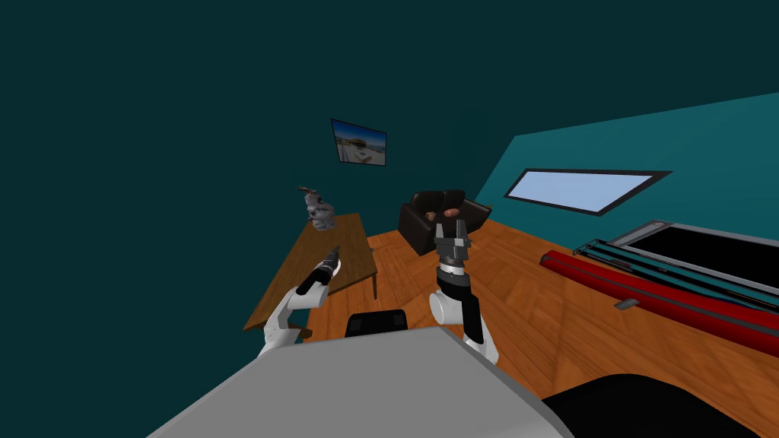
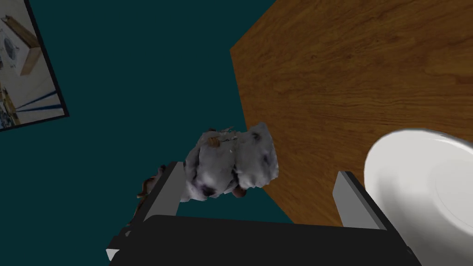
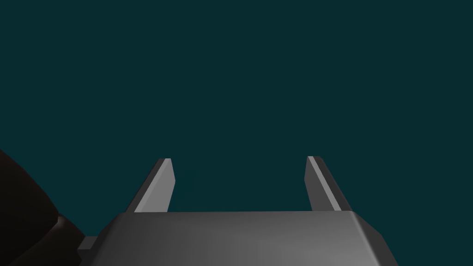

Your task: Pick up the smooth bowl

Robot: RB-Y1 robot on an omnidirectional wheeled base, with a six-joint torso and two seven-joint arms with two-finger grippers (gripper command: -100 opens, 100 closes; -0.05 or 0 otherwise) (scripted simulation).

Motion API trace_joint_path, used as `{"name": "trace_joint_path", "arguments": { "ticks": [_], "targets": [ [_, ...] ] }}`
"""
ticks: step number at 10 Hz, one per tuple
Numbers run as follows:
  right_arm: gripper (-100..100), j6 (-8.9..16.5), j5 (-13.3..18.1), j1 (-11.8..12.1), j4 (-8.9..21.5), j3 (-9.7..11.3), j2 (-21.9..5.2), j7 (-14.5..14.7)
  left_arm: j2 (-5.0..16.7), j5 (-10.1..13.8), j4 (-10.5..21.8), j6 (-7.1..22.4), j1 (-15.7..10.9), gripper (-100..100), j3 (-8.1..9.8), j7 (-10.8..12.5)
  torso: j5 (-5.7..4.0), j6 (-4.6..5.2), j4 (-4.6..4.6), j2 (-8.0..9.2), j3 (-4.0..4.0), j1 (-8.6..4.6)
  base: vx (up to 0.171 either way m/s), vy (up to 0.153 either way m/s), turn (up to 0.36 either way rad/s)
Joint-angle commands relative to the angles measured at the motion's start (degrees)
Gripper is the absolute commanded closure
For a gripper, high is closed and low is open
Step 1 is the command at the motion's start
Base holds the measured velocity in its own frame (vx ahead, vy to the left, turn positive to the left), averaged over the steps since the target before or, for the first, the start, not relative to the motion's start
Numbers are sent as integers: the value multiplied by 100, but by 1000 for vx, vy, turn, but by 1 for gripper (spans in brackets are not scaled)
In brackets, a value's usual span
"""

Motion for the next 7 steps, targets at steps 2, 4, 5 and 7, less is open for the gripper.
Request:
{"name": "trace_joint_path", "arguments": {
  "ticks": [2, 4, 5, 7],
  "targets": [
    [0, 0, 0, 0, 0, 0, 0, 0, -2, 40, 215, 309, -102, -100, 29, 37, 0, 1, 0, -1, -1, -2, -1, 6, -6],
    [0, 0, 0, 0, 0, 0, 0, 0, -30, 94, 571, 677, -261, -100, 74, 88, 1, 1, 0, 1, 0, 4, -11, 34, -11],
    [0, 0, 0, 0, 0, 0, 0, 0, -30, 94, 571, 732, -261, -100, 74, 88, 3, 1, 0, 2, 1, 11, -13, 33, 4],
    [0, 0, 0, 0, 0, 0, 0, 0, -57, 147, 911, 1107, -404, -100, 123, 137, 2, 1, 0, 2, 1, 7, -9, 34, -25]
  ]
}}
